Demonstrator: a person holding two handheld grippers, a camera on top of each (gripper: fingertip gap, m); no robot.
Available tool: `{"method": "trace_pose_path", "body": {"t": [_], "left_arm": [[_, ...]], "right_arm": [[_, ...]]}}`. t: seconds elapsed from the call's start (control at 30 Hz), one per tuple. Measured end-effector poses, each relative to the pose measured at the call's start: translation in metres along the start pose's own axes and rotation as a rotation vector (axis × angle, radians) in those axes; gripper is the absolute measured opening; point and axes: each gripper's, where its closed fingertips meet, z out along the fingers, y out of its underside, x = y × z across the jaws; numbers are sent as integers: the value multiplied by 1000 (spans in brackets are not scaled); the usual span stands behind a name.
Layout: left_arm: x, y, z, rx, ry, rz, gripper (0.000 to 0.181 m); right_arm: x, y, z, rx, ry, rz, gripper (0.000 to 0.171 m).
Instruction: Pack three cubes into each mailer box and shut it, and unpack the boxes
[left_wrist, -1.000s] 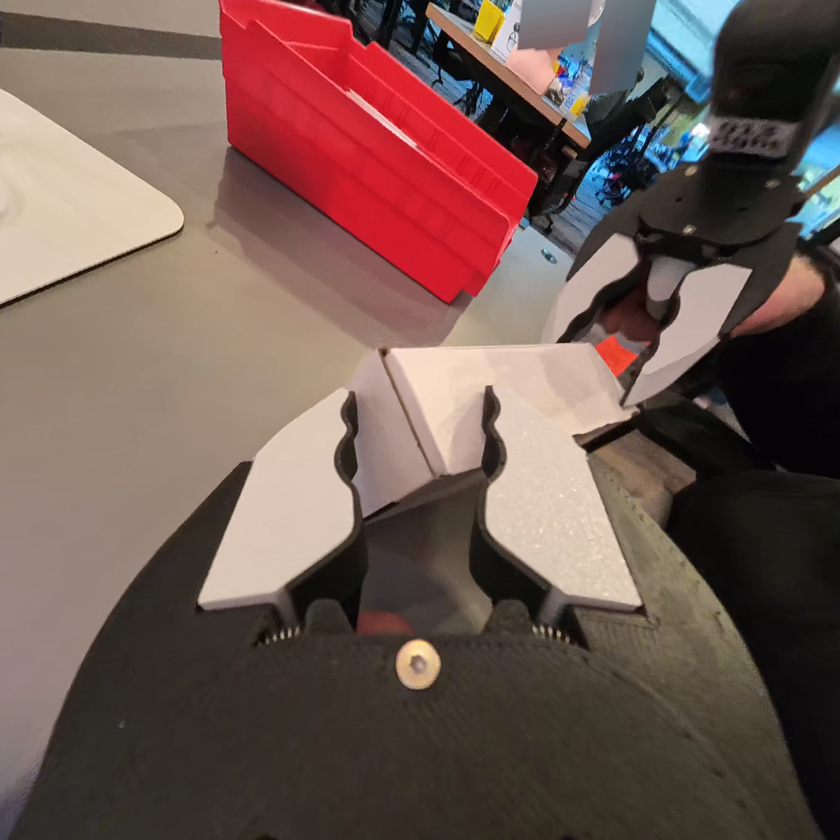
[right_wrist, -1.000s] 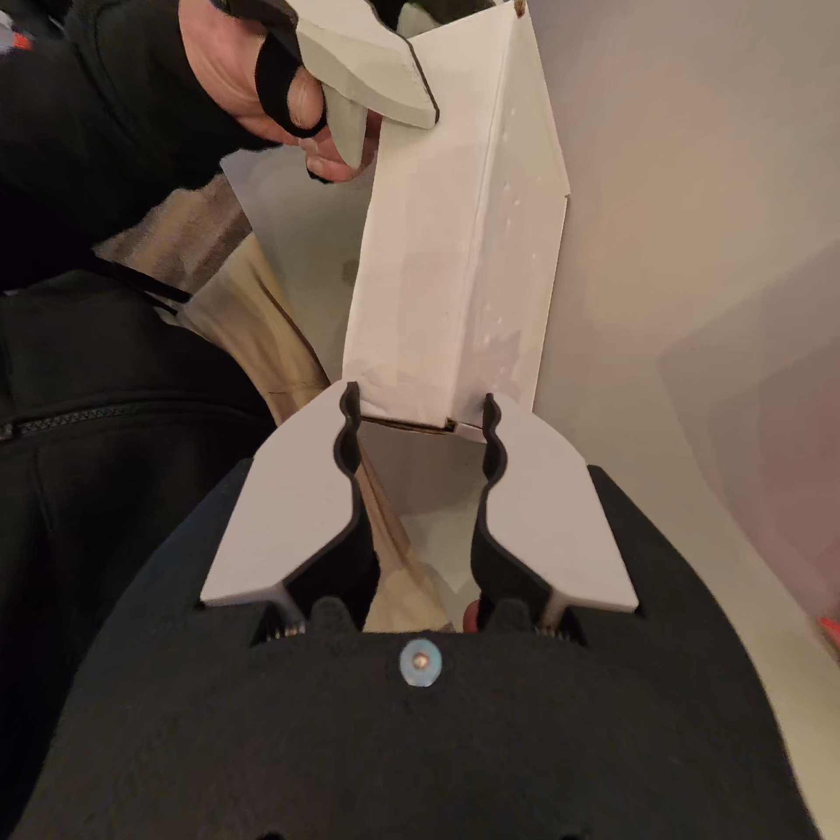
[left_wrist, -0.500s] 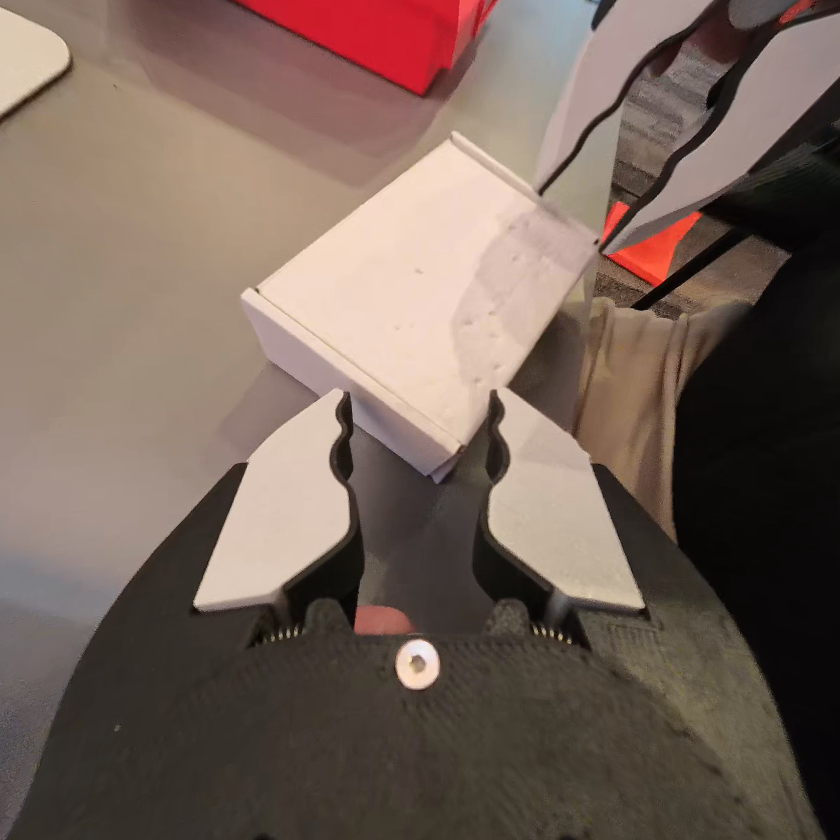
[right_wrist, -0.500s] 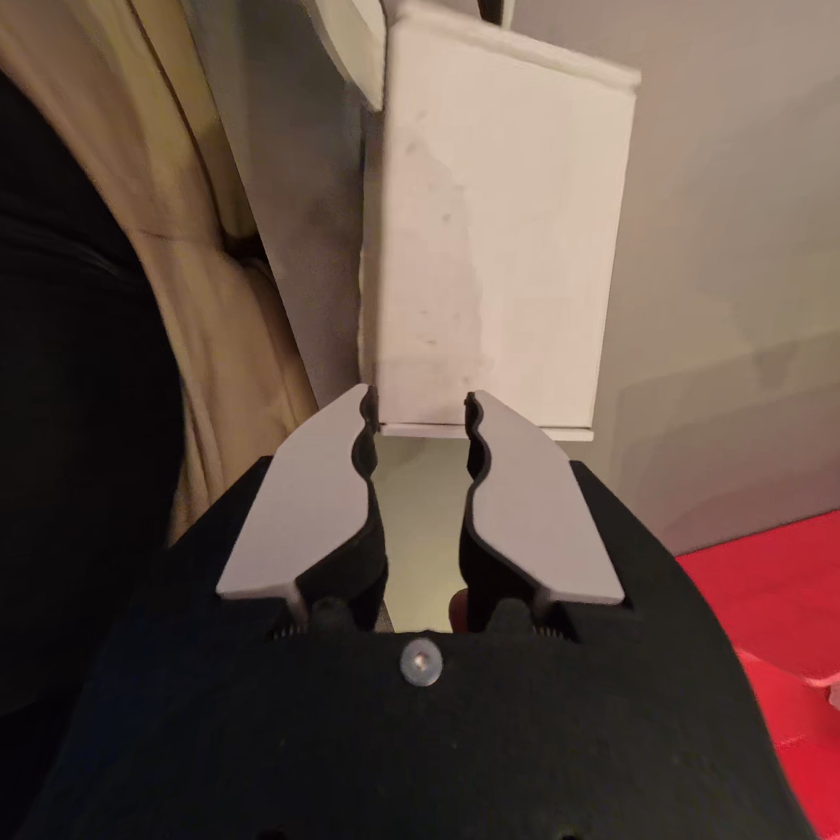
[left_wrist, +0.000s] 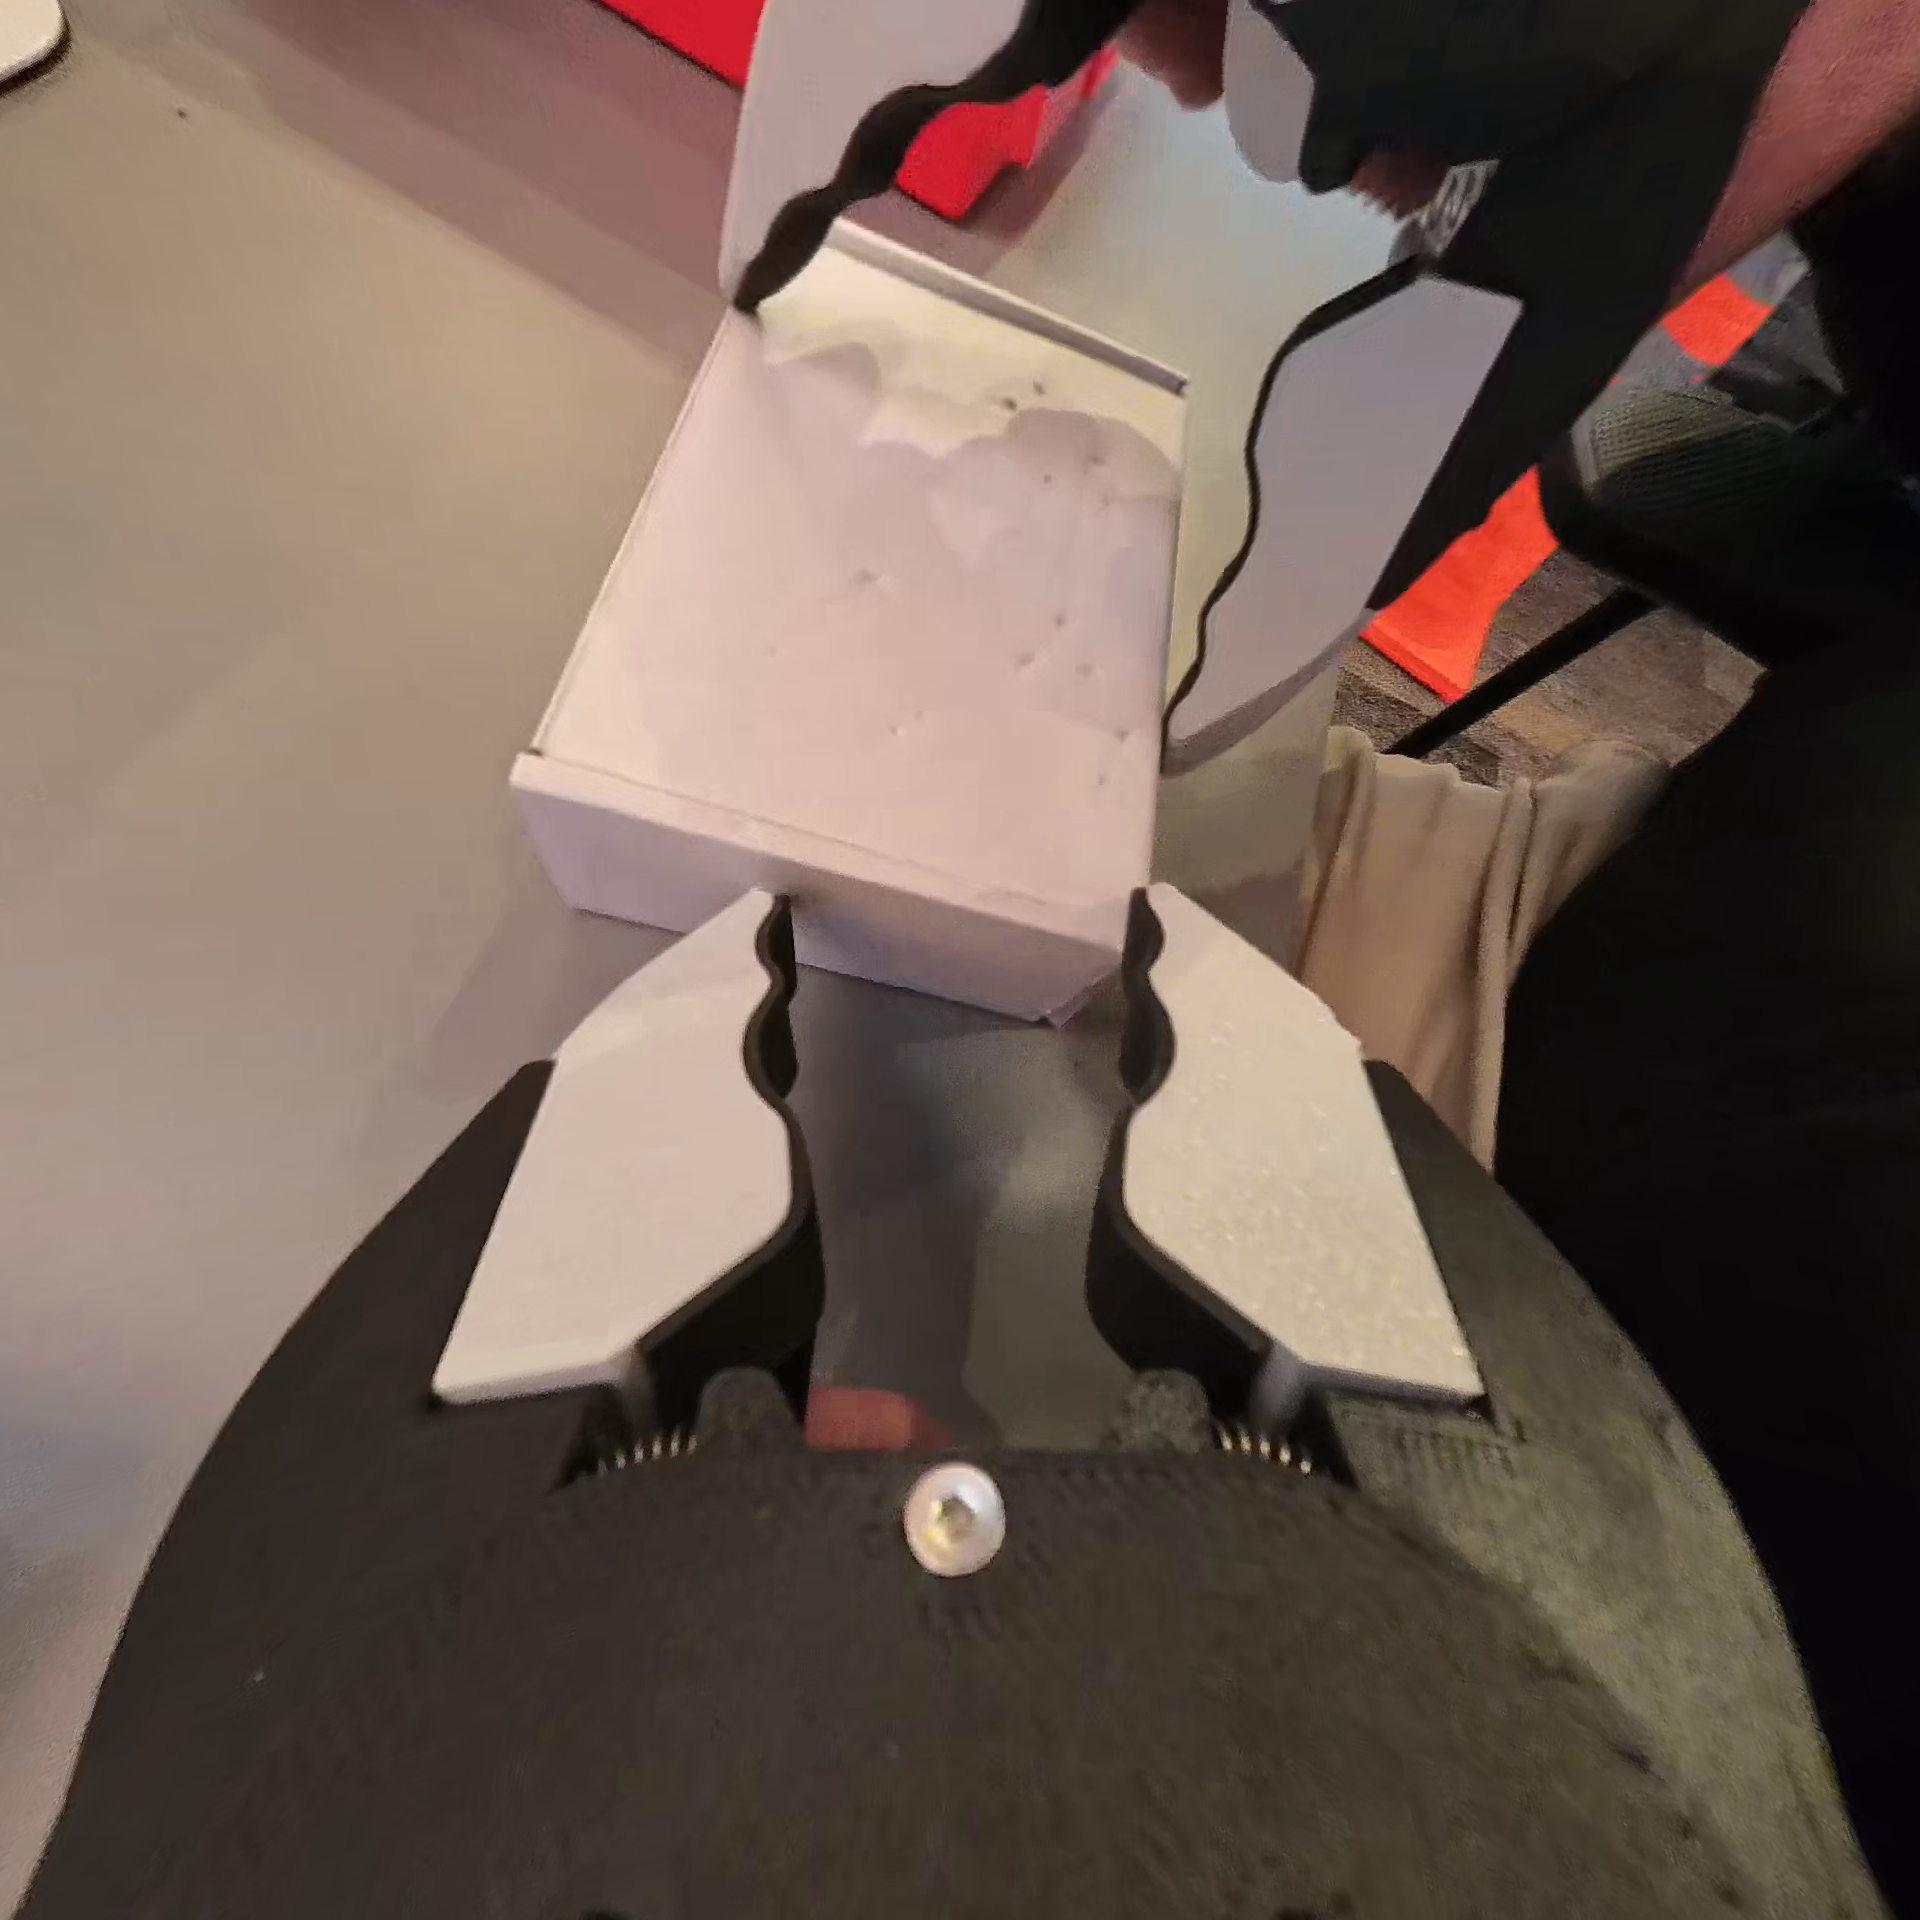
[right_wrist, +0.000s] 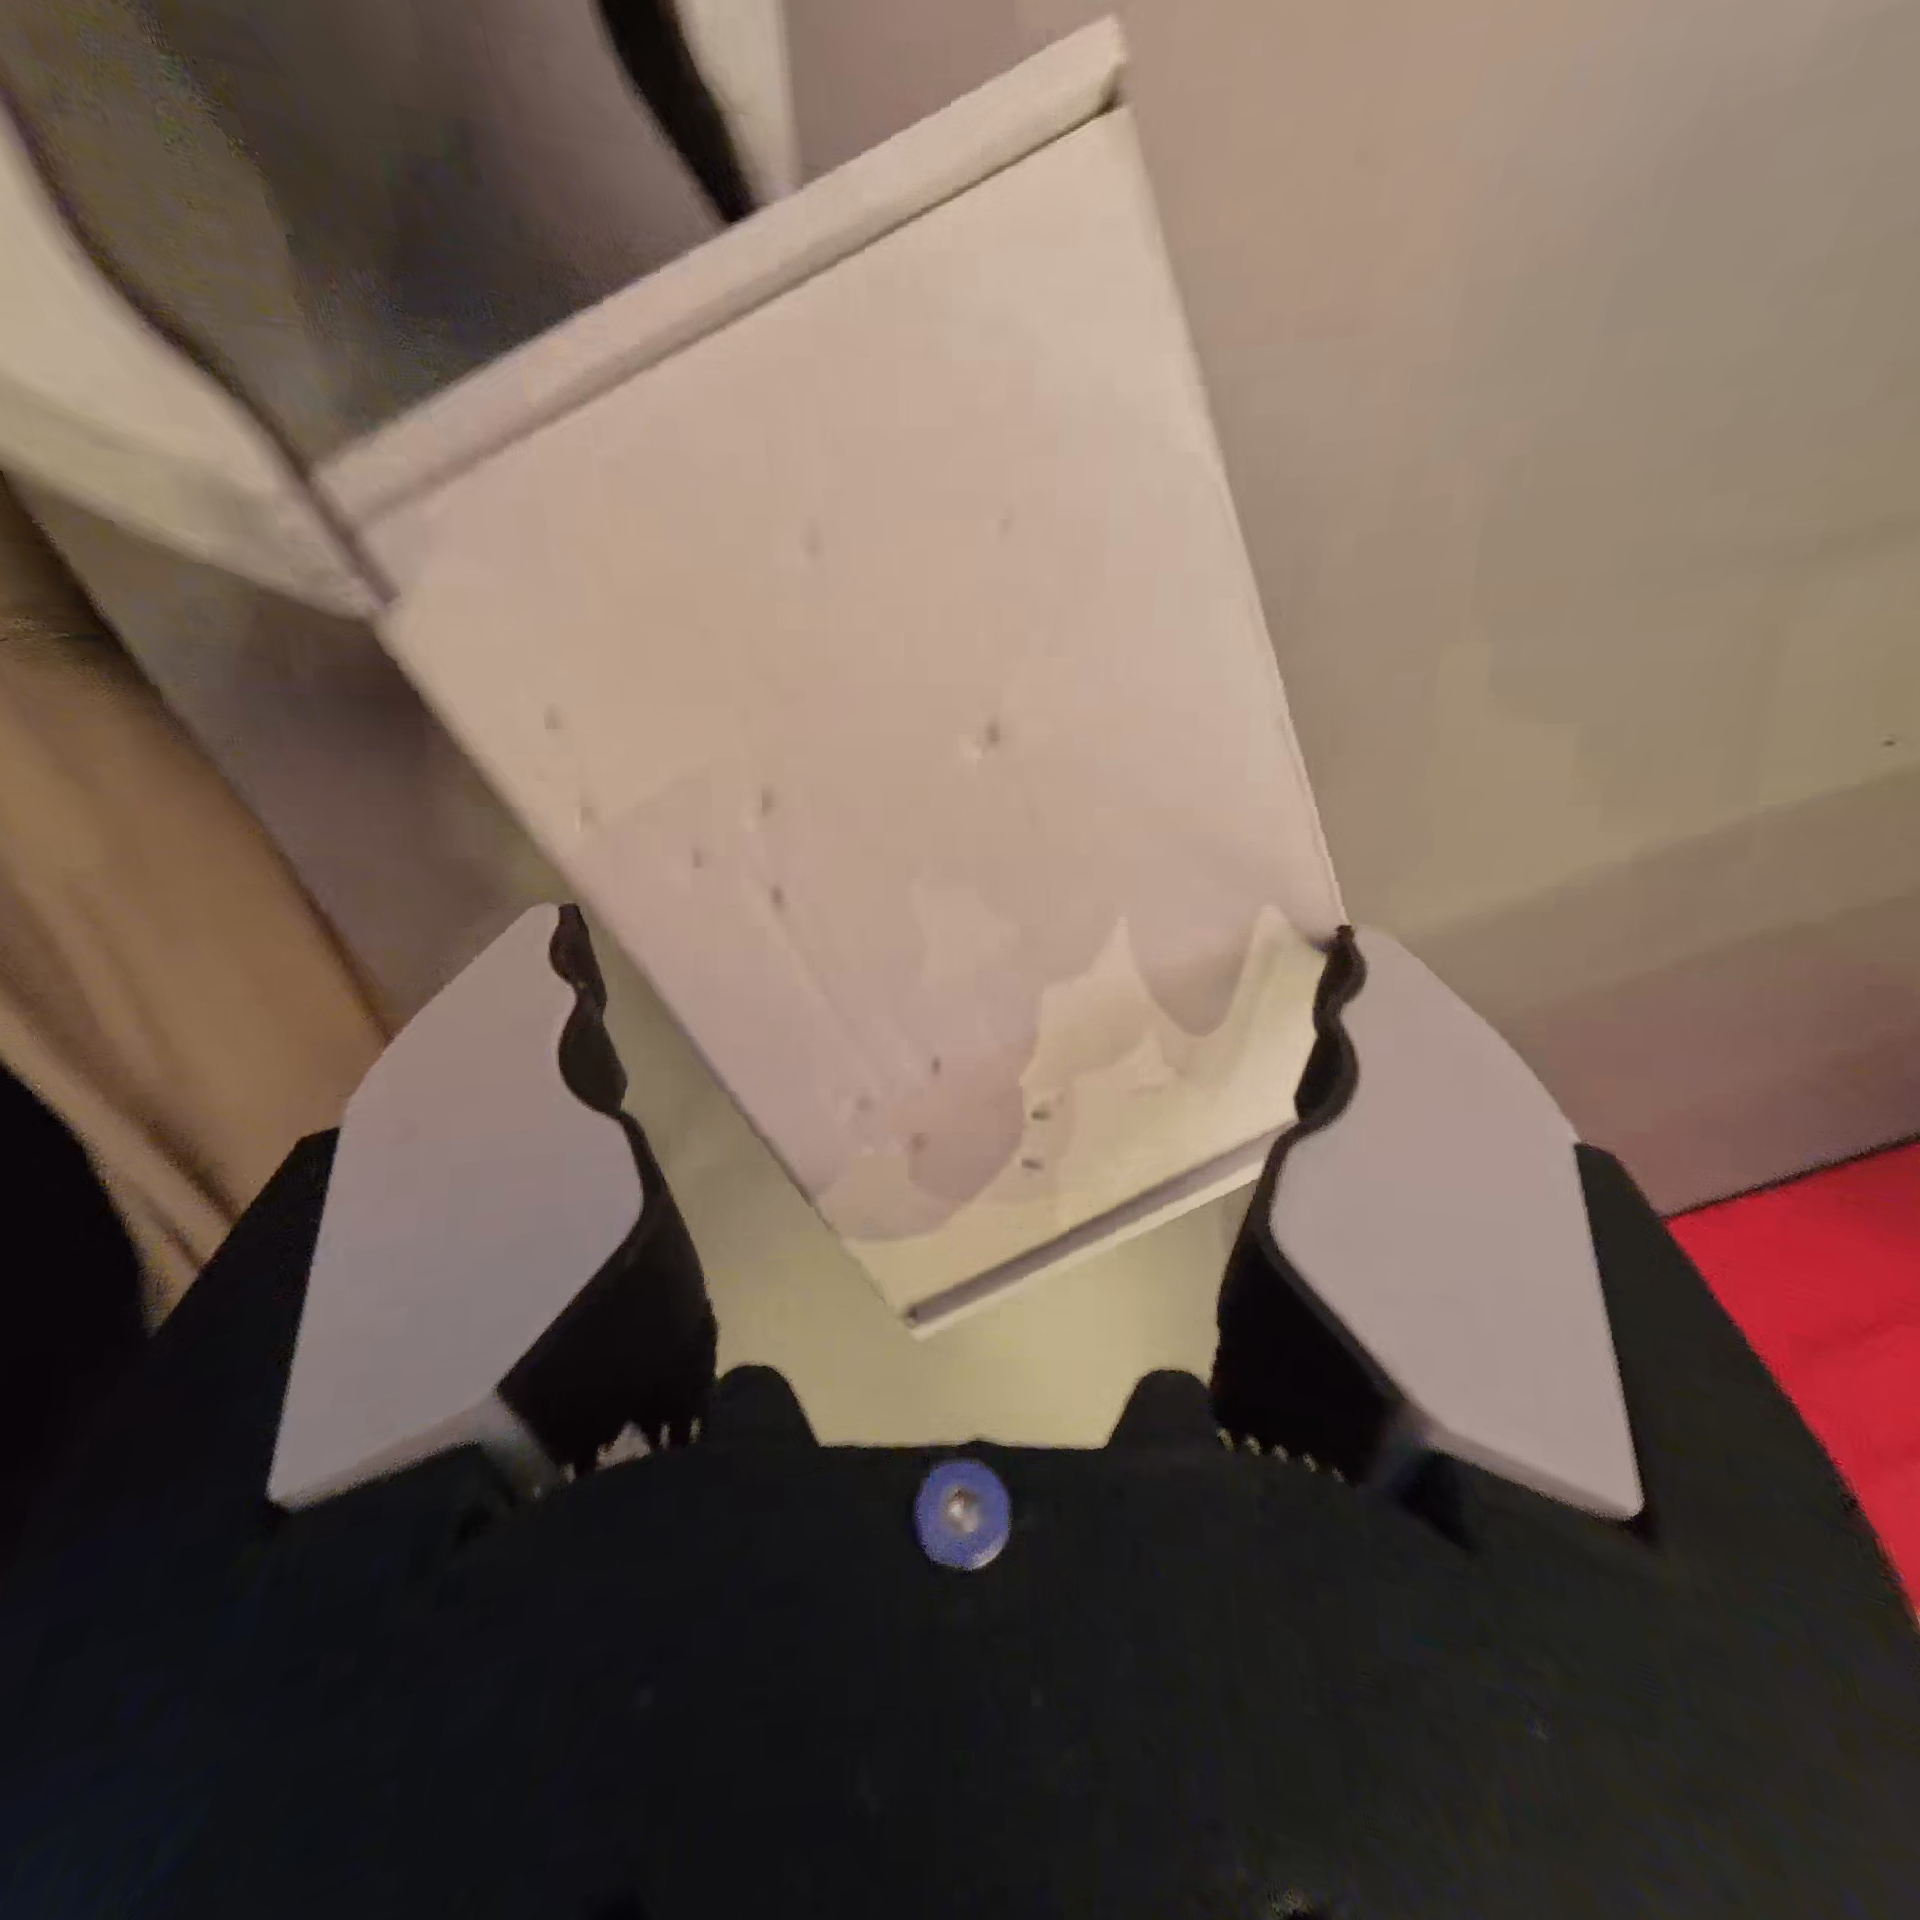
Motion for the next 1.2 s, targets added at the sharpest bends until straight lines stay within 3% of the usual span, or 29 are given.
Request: {"method": "trace_pose_path", "body": {"t": [0.03, 0.27, 0.4, 0.8, 1.0, 1.2], "left_arm": [[-1, -1, 0, 2, -6, 5, 60], [-1, -1, 1, -13, 7, -1, 60], [-3, -1, 1, -13, 4, 7, 62], [-23, -18, -23, 70, -48, -25, 65], [-27, -21, -29, 90, -68, -21, 64], [-30, -17, -31, 83, -80, -22, 64]], "right_arm": [[3, -1, 0, -13, -2, -24, 127], [4, -7, 8, -60, -139, -203, 145], [1, 5, 27, -153, -155, -340, 145], [10, 1, 10, -26, -235, -264, 133], [37, 3, -32, 74, -221, -192, 133], [107, 44, -126, 147, -34, -126, 133]]}}
